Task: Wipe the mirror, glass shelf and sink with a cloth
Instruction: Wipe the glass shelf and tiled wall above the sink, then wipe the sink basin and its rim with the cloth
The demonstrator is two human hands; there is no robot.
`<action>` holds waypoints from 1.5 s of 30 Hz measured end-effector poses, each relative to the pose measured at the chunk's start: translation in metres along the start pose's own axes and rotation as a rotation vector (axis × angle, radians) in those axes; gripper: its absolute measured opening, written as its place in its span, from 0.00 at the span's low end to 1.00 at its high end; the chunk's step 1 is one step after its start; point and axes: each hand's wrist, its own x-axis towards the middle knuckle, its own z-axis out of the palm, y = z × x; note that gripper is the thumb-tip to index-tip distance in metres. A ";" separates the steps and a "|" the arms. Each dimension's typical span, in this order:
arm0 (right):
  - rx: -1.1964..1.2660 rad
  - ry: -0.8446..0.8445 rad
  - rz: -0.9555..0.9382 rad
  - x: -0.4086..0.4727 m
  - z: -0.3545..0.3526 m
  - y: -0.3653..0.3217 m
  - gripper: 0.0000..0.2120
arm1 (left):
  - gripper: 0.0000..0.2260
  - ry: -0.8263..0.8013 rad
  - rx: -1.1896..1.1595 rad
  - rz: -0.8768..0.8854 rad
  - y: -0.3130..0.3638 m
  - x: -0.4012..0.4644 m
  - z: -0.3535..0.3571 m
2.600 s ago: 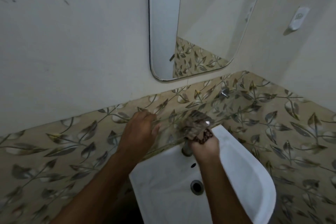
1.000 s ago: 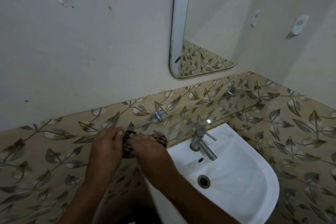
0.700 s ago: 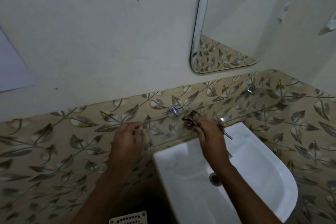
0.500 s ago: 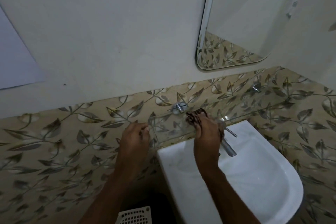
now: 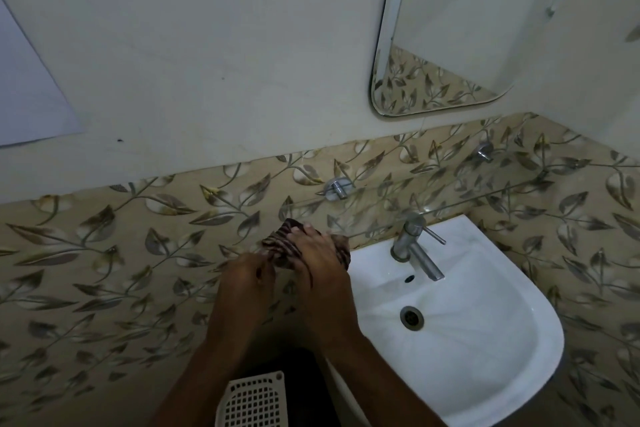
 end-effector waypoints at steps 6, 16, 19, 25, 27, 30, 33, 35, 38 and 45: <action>0.258 -0.050 0.162 -0.025 -0.020 -0.009 0.18 | 0.09 -0.289 -0.237 -0.160 0.004 -0.050 0.026; 0.466 0.056 0.807 -0.075 -0.034 -0.001 0.10 | 0.07 -0.451 -0.557 -0.384 0.001 -0.088 0.048; 0.513 0.089 0.914 -0.081 -0.035 0.008 0.10 | 0.04 -0.471 -0.616 -0.451 0.007 -0.099 0.060; 0.765 0.121 1.011 -0.059 -0.063 0.033 0.11 | 0.06 -0.372 -0.798 -0.601 0.007 -0.086 0.062; 0.765 0.098 1.005 -0.053 -0.078 0.042 0.12 | 0.07 -0.462 -0.882 -0.675 0.004 -0.080 0.063; 0.790 0.040 1.021 -0.049 -0.093 0.056 0.12 | 0.12 -0.515 -1.022 -0.676 0.004 -0.076 0.070; 0.699 -0.039 0.970 -0.050 -0.096 0.065 0.12 | 0.09 -0.431 -1.043 -0.676 0.015 -0.070 0.078; 0.582 -0.083 0.851 -0.050 -0.093 0.067 0.12 | 0.07 -0.368 -0.970 -0.666 0.021 -0.069 0.086; 0.376 -0.168 0.657 -0.053 -0.087 0.064 0.18 | 0.06 -0.348 -0.922 -0.625 0.030 -0.075 0.095; 0.241 -0.456 0.475 -0.093 -0.048 0.059 0.35 | 0.25 -0.420 -1.130 -0.932 0.032 -0.083 0.107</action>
